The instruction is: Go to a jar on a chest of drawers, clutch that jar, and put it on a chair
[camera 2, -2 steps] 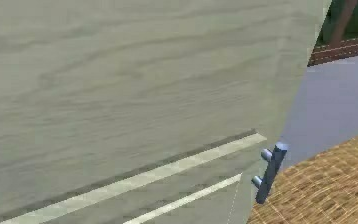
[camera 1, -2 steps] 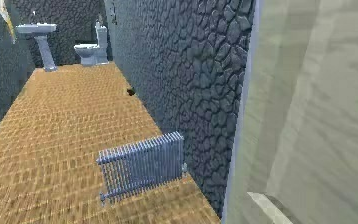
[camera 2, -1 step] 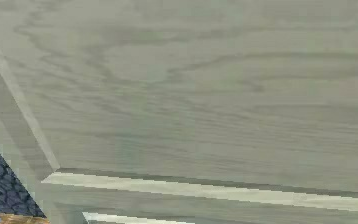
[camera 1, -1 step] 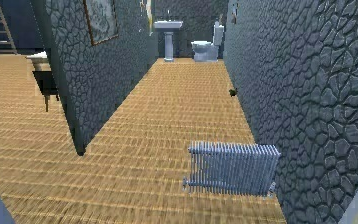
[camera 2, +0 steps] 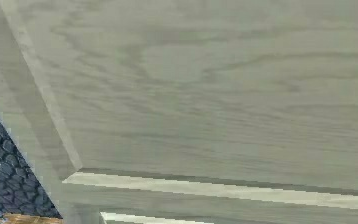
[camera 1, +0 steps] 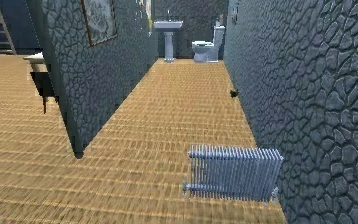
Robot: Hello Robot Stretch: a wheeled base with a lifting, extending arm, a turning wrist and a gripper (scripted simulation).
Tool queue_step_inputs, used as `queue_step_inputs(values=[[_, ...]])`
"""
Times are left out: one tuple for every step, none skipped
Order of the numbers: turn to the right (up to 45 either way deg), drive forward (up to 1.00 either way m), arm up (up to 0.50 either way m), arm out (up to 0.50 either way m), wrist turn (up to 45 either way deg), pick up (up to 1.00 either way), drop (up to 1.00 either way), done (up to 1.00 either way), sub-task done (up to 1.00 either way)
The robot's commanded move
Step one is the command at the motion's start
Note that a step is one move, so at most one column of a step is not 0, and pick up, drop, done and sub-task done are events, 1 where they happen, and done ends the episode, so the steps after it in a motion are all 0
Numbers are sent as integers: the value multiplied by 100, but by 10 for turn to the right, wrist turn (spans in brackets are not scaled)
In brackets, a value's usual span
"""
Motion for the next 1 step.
queue_step_inputs(values=[[30,0,0,0,0,0,0,0,0]])
